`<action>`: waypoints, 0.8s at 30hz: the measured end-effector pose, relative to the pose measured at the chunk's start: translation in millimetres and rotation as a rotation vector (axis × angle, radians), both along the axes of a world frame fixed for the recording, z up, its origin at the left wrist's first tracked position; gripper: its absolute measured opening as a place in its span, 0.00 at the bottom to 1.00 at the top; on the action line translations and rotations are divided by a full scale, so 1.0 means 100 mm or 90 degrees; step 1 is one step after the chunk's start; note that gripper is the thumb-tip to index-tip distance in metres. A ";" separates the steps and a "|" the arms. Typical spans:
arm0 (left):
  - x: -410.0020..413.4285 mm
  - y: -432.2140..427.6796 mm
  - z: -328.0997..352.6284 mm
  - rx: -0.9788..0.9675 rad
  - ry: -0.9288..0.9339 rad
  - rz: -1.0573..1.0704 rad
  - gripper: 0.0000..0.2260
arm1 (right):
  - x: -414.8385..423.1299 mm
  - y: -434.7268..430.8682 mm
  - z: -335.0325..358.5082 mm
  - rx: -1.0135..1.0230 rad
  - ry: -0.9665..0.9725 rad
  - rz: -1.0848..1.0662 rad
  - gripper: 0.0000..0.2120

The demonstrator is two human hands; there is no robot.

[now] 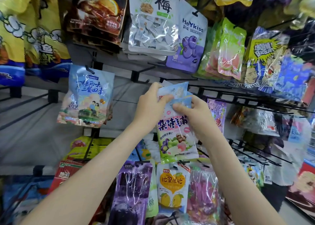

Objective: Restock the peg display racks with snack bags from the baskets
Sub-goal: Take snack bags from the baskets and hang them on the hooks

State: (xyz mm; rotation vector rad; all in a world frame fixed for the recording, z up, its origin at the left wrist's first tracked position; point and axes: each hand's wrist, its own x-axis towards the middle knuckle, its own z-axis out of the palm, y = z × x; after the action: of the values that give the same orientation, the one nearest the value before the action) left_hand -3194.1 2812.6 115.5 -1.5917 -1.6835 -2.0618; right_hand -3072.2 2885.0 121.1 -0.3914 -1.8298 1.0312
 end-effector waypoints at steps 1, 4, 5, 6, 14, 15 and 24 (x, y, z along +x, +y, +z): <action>-0.01 -0.01 -0.01 0.010 0.004 0.001 0.09 | 0.01 0.03 0.01 -0.008 0.011 -0.004 0.09; -0.10 -0.04 -0.07 0.046 0.024 0.039 0.09 | 0.09 0.13 0.04 -0.038 0.052 -0.037 0.09; -0.15 -0.05 -0.09 0.057 0.029 0.051 0.09 | 0.12 0.16 0.06 -0.051 0.074 -0.047 0.10; -0.19 -0.06 -0.12 0.066 0.031 0.057 0.09 | 0.16 0.21 0.08 -0.069 0.099 -0.057 0.10; -0.49 -0.23 -0.25 0.103 0.080 0.083 0.08 | 0.12 0.34 0.23 -0.096 0.163 -0.065 0.10; -0.51 -0.25 -0.24 0.110 0.079 0.092 0.08 | 0.10 0.34 0.24 -0.094 0.164 -0.067 0.11; -0.51 -0.37 -0.18 0.137 0.106 0.087 0.10 | -0.11 0.59 0.25 -0.064 0.094 -0.131 0.09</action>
State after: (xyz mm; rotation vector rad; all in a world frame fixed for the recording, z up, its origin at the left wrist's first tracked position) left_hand -3245.1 2775.2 97.8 -1.4900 -1.4201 -1.9119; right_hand -3083.4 2944.1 146.4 -0.5381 -1.5756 0.9847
